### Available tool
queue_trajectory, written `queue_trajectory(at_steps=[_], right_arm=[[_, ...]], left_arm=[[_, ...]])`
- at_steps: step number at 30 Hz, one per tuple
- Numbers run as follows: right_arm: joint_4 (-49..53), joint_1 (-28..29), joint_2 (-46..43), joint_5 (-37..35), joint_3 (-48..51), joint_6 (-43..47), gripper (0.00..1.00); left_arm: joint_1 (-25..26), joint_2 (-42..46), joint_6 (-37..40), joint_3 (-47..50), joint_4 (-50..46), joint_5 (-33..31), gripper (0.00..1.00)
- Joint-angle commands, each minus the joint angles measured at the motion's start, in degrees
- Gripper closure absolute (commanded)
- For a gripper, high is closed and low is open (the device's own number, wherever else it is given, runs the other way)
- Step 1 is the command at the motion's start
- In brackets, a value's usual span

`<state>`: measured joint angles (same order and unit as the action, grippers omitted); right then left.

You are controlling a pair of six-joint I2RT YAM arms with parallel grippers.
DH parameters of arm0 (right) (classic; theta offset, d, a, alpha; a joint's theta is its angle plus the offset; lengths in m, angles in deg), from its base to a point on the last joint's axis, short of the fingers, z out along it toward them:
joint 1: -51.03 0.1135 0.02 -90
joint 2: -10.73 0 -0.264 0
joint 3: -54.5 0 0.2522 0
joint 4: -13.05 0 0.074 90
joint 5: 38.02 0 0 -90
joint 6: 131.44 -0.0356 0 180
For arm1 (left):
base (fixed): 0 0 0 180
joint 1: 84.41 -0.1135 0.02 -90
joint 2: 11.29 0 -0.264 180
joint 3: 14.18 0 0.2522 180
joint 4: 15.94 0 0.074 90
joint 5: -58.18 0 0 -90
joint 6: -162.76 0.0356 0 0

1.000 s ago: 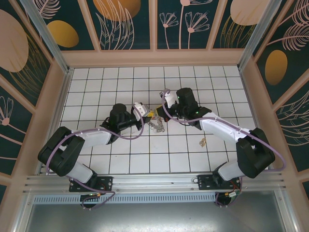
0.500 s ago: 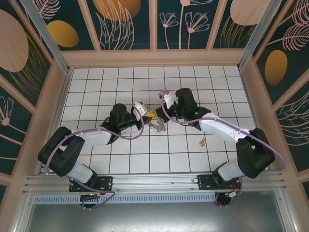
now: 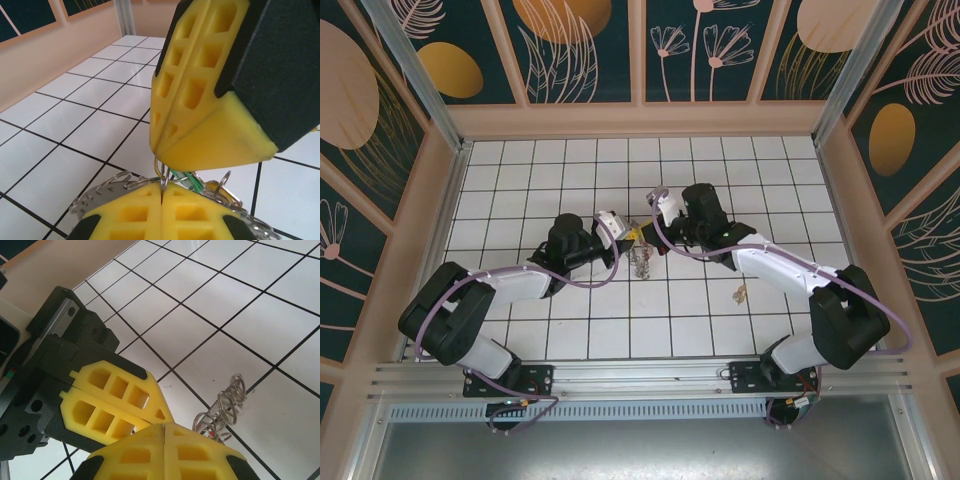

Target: Put the keys on the keyring

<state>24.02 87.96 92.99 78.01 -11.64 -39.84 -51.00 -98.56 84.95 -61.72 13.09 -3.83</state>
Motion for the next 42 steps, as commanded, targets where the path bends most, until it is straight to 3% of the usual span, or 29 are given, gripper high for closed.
queue_trajectory(at_steps=[1, 11, 23, 27, 33, 42], right_arm=[[0.2, 0.5, -2.5, -3.5, -1.2, 0.8, 1.0], [-1.1, -1.2, -1.7, -9.2, 1.6, -2.8, 1.0], [-5.0, -1.7, -2.1, -1.4, 2.5, -3.8, 1.0], [-5.3, -1.7, -3.4, 0.4, 2.2, -3.2, 1.0], [-4.2, -1.3, -3.6, 1.7, 1.5, -2.2, 1.0], [-3.1, -0.7, -2.8, 1.8, 0.4, -1.5, 1.0]], left_arm=[[0.0, 0.8, 0.7, -0.9, -0.3, -0.4, 1.0], [0.1, 1.2, 1.4, -0.7, 1.1, 1.3, 1.0], [0.0, 0.8, -0.4, 0.4, 4.4, 1.2, 1.0], [0.0, 0.6, -0.5, 0.5, 4.1, 0.3, 0.9], [0.1, 0.2, -0.5, 0.0, 3.2, -0.3, 0.83], [0.1, -0.2, 0.5, -1.5, 0.5, 0.3, 0.79]])
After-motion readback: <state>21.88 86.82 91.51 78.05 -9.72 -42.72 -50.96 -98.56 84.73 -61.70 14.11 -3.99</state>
